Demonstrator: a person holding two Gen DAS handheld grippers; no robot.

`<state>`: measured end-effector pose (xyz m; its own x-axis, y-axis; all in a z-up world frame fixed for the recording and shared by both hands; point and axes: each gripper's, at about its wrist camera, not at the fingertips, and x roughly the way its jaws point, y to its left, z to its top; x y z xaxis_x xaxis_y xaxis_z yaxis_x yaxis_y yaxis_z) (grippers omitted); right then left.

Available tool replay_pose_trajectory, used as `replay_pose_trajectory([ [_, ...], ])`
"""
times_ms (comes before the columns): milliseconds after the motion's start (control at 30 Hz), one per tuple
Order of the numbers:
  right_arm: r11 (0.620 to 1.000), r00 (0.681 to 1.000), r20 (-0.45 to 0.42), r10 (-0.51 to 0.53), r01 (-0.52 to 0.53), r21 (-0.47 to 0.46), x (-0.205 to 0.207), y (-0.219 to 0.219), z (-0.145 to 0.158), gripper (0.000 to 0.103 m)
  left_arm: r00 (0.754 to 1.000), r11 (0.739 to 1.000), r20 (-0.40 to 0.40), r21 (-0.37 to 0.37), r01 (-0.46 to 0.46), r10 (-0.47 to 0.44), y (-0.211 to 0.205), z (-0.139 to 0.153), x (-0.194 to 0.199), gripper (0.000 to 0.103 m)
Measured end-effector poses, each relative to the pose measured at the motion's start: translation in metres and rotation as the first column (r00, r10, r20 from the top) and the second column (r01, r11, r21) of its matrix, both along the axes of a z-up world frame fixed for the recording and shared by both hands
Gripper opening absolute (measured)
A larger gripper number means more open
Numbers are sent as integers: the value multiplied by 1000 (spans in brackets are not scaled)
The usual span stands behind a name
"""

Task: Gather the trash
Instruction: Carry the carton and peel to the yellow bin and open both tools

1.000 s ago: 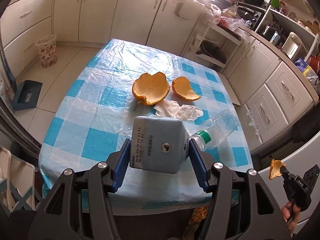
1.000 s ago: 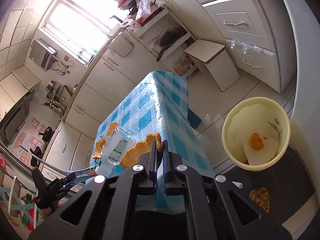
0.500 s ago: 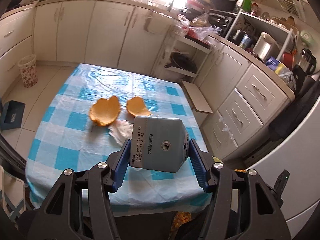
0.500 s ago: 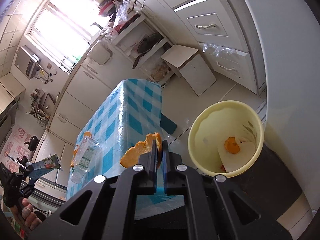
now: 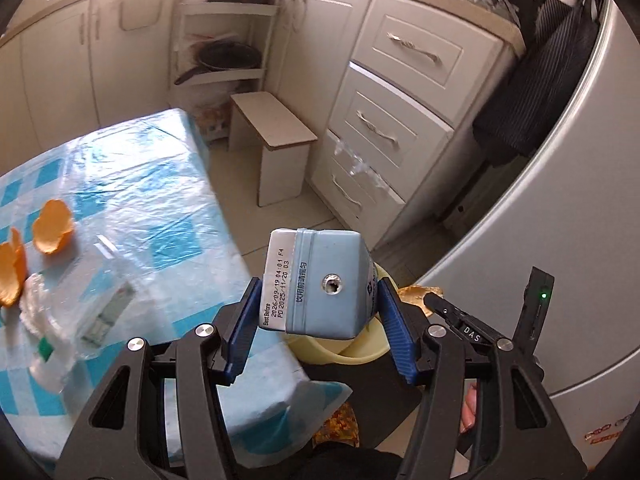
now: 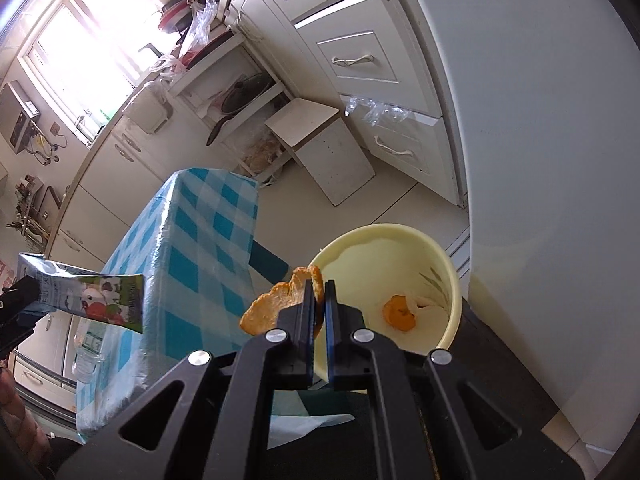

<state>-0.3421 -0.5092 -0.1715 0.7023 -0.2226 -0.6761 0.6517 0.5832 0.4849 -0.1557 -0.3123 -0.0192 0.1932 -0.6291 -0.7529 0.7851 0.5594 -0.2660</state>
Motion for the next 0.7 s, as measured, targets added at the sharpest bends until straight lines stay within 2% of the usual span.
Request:
replay_pose_trajectory([
  [167, 1000, 999, -31, -24, 25, 11, 0, -18, -14, 5, 996, 994, -32, 74, 81, -79, -65, -29, -1, 55],
  [233, 999, 999, -43, -31, 32, 17, -1, -24, -20, 5, 991, 987, -68, 105, 125, -118, -82, -40, 0, 55],
  [300, 999, 998, -55, -37, 39, 23, -1, -31, -26, 6, 988, 983, -89, 117, 140, -130, -97, -47, 5, 55],
  [400, 998, 997, -69, -43, 45, 31, 0, -38, -35, 7, 988, 979, -66, 143, 145, -137, -115, -55, 9, 55],
  [567, 999, 995, -91, -31, 35, 34, 4, -40, -45, 9, 984, 969, -88, 177, 171, -158, -135, -75, 6, 55],
  [600, 999, 994, -101, -32, 36, 37, 6, -39, -46, 13, 982, 966, -94, 189, 177, -162, -139, -77, 5, 55],
  [633, 998, 994, -101, -32, 37, 44, 6, -39, -48, 26, 982, 964, -93, 199, 178, -162, -142, -79, 4, 55],
  [700, 998, 995, -95, -38, 44, 53, 2, -39, -49, 34, 983, 960, -74, 215, 180, -167, -147, -80, 1, 55],
])
